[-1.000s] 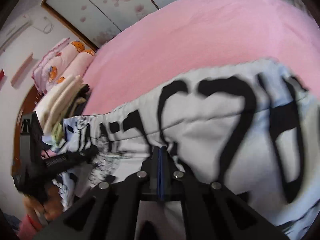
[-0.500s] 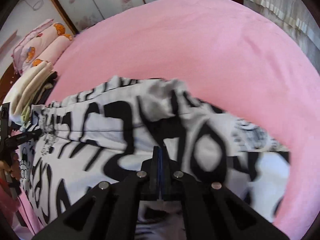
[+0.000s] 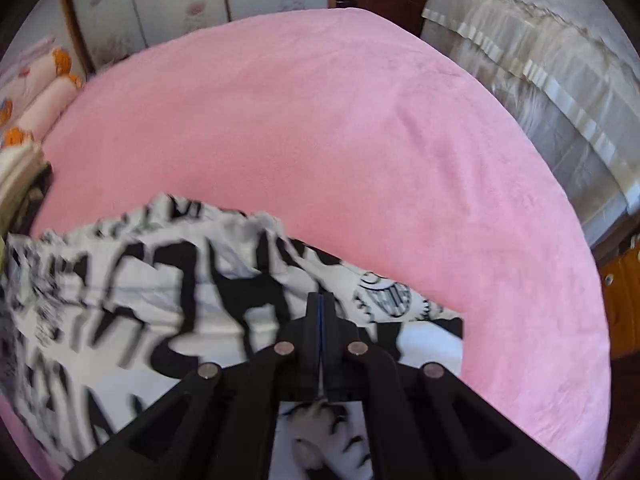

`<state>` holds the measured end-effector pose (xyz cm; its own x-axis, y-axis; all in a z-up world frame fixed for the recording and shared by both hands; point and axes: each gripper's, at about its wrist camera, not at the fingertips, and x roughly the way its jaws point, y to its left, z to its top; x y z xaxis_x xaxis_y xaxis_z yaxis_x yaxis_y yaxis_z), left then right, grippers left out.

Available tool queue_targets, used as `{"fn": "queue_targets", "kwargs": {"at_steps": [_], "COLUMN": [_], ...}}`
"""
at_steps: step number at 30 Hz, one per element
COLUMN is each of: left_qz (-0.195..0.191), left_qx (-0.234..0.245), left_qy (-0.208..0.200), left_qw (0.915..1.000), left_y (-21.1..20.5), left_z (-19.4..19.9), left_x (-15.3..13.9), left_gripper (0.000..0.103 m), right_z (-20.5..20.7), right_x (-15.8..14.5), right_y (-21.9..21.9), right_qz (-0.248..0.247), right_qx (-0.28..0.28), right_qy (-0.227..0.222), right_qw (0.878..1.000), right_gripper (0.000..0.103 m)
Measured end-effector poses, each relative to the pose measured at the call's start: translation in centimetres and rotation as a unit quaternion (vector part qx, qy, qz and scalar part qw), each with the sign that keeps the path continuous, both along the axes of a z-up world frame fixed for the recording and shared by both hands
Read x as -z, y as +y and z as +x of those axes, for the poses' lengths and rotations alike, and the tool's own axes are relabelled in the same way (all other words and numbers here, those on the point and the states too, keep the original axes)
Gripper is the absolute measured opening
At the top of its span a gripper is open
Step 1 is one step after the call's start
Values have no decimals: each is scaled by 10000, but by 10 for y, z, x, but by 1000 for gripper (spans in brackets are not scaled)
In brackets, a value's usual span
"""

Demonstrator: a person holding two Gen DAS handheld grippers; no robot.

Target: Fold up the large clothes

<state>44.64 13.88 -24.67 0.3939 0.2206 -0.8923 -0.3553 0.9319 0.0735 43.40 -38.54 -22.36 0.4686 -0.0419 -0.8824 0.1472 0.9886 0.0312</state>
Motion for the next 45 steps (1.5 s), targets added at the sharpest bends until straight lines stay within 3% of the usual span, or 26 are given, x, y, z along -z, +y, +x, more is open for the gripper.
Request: {"fn": "queue_targets", "kwargs": {"at_steps": [5,10,14,18,22,28,31,38,40,42,45], "left_qz": [-422,-1001,-1349,-1297,-1421,-1818,-2097,-2673,-2862,-3109,-3507], "left_qx": [-23,-123,-44,74,53,-200,-345,-841,-983,-1122,-1378], "left_qy": [-78,-109,-217,-216,-204,-128,-54,146,221,263,143], "left_qw": [9991,9948,9906,9913,9896,9831,9772,9598,9529,9434,9262], "left_y": [-3,-7,-9,-17,-12,-3,2,20,30,41,58], "left_z": [-34,-65,-92,-101,-116,-142,-159,-202,-214,-222,-229], "left_x": [-13,-12,-13,-18,-28,-18,-9,11,18,27,43], "left_gripper": [4,4,4,4,4,6,6,14,20,40,53], "right_z": [-4,-15,-21,-25,-32,-34,-25,-10,-5,0,5], "right_x": [-33,-40,-24,-3,30,58,68,71,73,74,77], "right_y": [35,100,142,166,172,181,191,195,196,194,193], "right_qz": [766,1412,1760,1706,1833,1763,1536,1519,1571,1682,1816], "right_qx": [-78,-417,-657,-693,-313,-194,-386,-438,-358,-223,-127], "right_qy": [-340,-197,103,398,907,1184,1318,1601,1688,1784,1847], "right_qw": [9965,9889,9821,9821,9784,9770,9786,9744,9724,9692,9658], "right_gripper": [0,0,0,0,0,0,0,0,0,0,0]}}
